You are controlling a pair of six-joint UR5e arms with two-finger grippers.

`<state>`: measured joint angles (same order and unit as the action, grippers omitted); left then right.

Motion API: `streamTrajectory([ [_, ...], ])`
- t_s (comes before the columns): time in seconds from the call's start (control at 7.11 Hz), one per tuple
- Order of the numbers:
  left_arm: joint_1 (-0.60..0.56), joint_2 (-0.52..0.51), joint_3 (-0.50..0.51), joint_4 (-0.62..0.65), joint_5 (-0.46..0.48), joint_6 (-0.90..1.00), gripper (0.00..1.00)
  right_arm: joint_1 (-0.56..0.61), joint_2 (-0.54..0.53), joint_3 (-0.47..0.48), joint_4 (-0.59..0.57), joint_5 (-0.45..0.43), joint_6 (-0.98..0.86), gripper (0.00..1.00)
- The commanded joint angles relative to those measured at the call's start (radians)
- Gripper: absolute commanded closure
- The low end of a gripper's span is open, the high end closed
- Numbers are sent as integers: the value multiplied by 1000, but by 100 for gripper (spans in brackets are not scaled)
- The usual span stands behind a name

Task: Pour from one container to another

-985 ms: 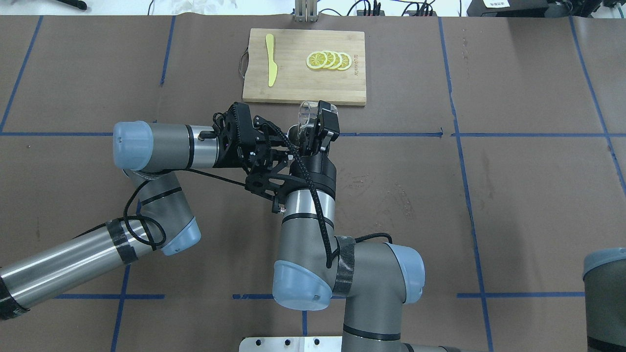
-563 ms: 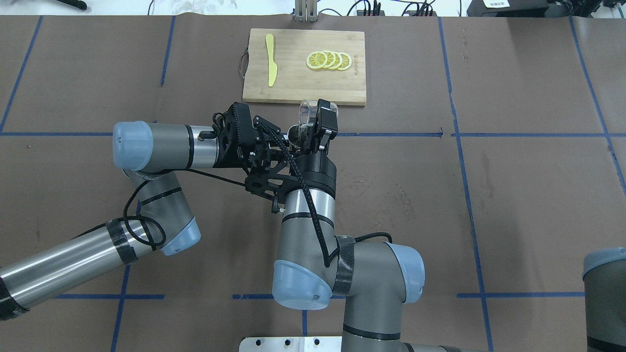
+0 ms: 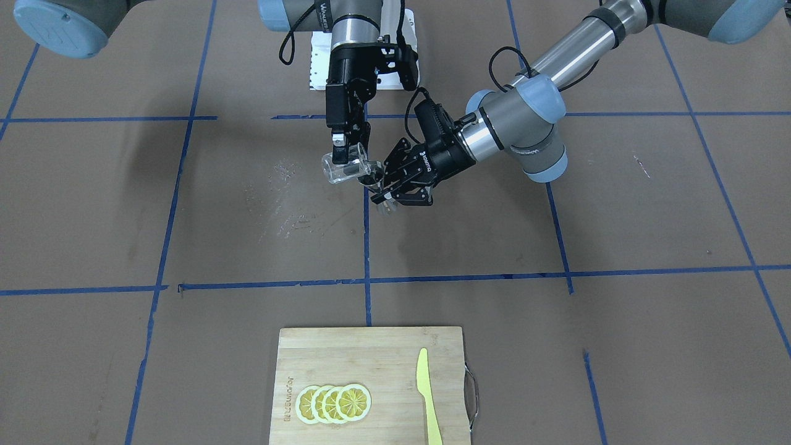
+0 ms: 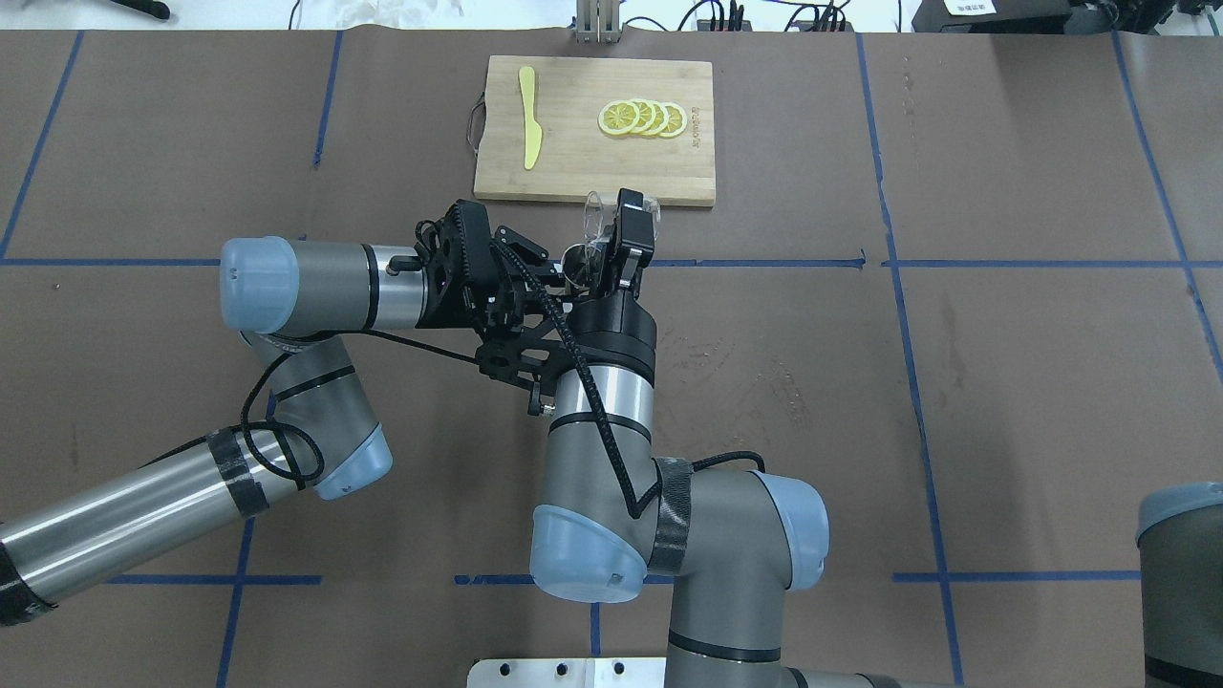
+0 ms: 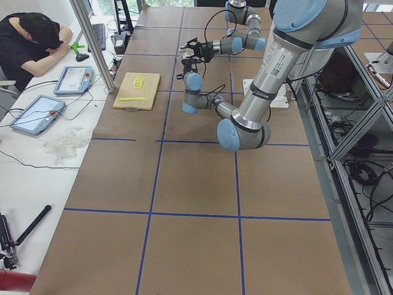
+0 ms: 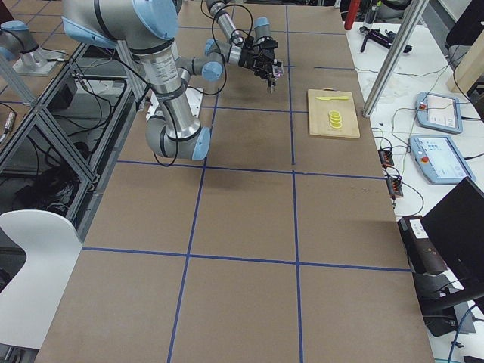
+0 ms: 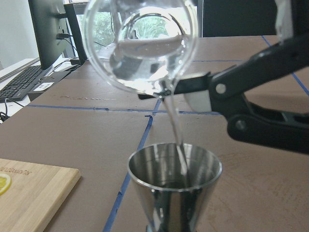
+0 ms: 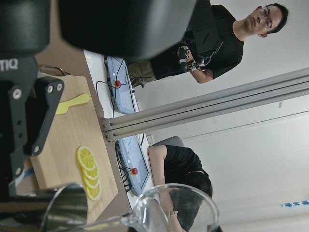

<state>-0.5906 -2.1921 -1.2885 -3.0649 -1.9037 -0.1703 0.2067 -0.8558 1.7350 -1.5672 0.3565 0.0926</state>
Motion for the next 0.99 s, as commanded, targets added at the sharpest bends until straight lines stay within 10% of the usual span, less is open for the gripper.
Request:
streamTrajectory([
  [0.0,0,0,-2,0,0,0,100,3,1,0,0,-8,-36,100],
  [0.84,0,0,-2,-5,0,0,100,3,1,0,-2,-28,-83,100],
])
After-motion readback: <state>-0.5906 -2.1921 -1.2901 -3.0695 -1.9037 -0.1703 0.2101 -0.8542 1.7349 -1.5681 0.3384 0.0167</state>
